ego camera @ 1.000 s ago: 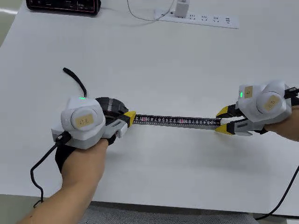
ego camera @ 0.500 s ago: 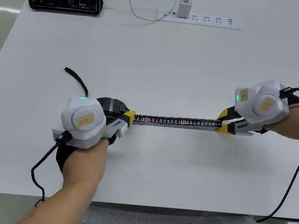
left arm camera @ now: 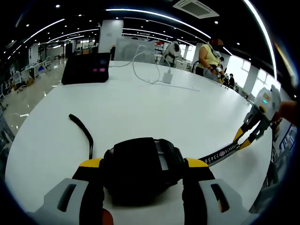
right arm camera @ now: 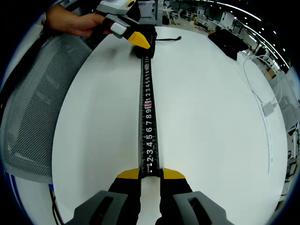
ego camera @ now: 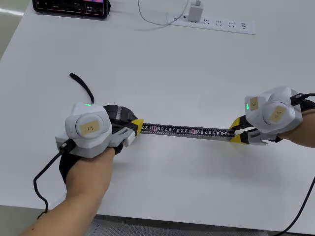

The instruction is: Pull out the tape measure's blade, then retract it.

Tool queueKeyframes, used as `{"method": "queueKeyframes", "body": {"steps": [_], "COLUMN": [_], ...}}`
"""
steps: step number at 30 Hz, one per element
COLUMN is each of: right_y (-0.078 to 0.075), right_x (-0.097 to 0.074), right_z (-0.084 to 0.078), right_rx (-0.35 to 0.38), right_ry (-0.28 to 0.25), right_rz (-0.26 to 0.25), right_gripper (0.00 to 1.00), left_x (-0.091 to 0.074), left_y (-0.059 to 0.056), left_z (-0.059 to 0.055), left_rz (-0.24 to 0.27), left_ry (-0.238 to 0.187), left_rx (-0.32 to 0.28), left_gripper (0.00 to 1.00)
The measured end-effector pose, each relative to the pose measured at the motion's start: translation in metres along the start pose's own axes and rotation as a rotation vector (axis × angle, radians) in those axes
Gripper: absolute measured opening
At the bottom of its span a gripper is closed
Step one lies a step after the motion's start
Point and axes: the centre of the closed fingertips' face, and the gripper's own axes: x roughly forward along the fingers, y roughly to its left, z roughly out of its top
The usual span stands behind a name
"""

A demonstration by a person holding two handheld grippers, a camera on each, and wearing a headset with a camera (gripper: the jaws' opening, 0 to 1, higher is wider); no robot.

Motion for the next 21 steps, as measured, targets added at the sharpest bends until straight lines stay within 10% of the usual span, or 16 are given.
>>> {"method": "queueKeyframes", "body": {"steps": [21], "right_y": [-0.0012], "right_x": [-0.0004], "right_z": [-0.0007], "right_rx": [0.023], "right_ry": [0.011], "right_rz": [-0.008], "right_gripper": [0.10], "left_x": [0.0011], "left_y": [0.0014], "left_z": [-0.0016], "left_rz": [-0.007], "left_ry": [0.035], "left_rx": [0.015], "left_gripper": [0.61]}}
